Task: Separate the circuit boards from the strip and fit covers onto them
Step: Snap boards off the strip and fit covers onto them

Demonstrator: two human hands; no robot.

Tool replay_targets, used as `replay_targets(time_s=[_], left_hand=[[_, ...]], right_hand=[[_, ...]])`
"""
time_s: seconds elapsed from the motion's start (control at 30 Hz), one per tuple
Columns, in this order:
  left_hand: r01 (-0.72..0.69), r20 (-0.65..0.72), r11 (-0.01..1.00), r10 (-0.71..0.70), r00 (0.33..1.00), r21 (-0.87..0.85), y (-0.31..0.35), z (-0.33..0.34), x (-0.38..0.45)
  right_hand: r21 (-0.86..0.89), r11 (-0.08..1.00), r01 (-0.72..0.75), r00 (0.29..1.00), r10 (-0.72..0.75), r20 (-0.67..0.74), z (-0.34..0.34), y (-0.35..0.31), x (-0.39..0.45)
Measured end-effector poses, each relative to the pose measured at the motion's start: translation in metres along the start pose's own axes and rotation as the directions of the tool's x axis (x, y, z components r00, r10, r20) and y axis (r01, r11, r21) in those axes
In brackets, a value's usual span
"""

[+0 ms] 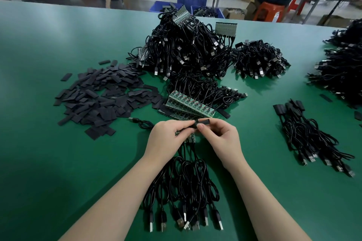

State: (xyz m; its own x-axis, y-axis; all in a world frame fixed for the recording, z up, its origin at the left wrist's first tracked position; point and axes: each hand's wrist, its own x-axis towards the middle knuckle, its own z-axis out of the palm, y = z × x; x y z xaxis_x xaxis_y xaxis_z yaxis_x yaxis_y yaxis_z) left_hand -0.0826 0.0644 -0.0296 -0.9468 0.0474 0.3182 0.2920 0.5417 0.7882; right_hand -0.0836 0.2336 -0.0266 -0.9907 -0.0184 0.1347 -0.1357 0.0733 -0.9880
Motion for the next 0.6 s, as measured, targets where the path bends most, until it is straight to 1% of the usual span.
replay_targets(time_s=[0.13, 0.3, 0.43, 0.6], left_hand=[[-0.003, -0.002, 1.000, 0.003, 1.000, -0.007, 0.0004, 0.0008, 0.0004], [-0.043, -0.005, 0.999, 0.043, 0.999, -0.012, 0.0022, 0.0012, 0.0001], [0.009, -0.056, 1.000, -0.009, 0.998, -0.013, 0.0034, 0.0017, 0.0013], [0.025, -0.040, 0.999, -0.027, 0.999, -0.044, 0.0028, 0.0026, -0.0005]], right_hand=[[-0.007, 1.000, -0.006, 1.000, 0.006, 0.004, -0.0007, 0.0012, 0.0007], [-0.091, 0.996, 0.021, 1.000, -0.020, 0.014, -0.0012, 0.0025, 0.0009], [-0.054, 0.998, 0.013, 1.000, -0.012, 0.010, -0.0037, 0.0016, 0.0006], [-0.037, 0.999, -0.010, 1.000, 0.011, 0.019, -0.0050, 0.0002, -0.0014]])
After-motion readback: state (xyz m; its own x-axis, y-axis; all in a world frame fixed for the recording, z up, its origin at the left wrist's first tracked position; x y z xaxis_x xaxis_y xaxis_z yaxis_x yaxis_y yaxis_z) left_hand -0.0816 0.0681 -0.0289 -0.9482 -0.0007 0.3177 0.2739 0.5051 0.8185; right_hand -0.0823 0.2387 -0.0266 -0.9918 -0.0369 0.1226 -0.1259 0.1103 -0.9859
